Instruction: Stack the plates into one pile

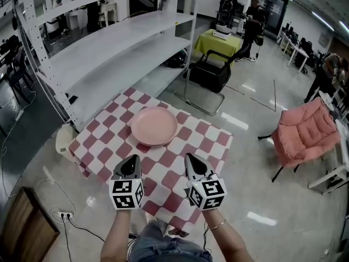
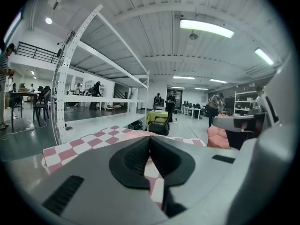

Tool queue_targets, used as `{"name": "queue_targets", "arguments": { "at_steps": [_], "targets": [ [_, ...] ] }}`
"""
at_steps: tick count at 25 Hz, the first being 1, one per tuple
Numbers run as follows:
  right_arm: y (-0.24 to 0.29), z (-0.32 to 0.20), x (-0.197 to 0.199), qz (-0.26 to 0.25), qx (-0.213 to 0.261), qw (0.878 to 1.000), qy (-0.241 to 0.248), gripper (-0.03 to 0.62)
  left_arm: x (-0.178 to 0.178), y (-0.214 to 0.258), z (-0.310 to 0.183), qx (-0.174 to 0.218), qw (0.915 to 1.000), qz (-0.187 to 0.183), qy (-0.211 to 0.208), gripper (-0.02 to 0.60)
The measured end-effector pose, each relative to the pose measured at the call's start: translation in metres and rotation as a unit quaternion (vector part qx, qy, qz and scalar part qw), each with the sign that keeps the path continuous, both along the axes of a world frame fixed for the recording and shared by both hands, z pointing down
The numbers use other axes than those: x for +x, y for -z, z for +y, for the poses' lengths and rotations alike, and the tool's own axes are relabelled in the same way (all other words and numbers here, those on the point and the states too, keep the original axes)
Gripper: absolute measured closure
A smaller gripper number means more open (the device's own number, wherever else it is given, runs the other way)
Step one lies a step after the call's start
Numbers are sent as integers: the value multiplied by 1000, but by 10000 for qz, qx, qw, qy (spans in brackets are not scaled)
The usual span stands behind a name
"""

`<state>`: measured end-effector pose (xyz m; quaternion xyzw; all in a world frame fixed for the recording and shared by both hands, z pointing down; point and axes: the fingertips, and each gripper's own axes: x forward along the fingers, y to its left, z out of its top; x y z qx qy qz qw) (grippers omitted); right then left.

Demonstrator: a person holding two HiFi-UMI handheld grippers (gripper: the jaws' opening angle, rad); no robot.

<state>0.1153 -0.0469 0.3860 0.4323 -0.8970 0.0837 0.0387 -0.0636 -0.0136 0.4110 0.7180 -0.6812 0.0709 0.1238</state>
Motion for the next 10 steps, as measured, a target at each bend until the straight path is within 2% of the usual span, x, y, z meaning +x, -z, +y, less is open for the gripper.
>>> {"name": "queue_targets", "arguments": {
  "at_steps": [10],
  "targets": [
    [3,25,12,-62,105,9999,40,585,10,3,22,44,10000,-27,33,566]
  ]
}}
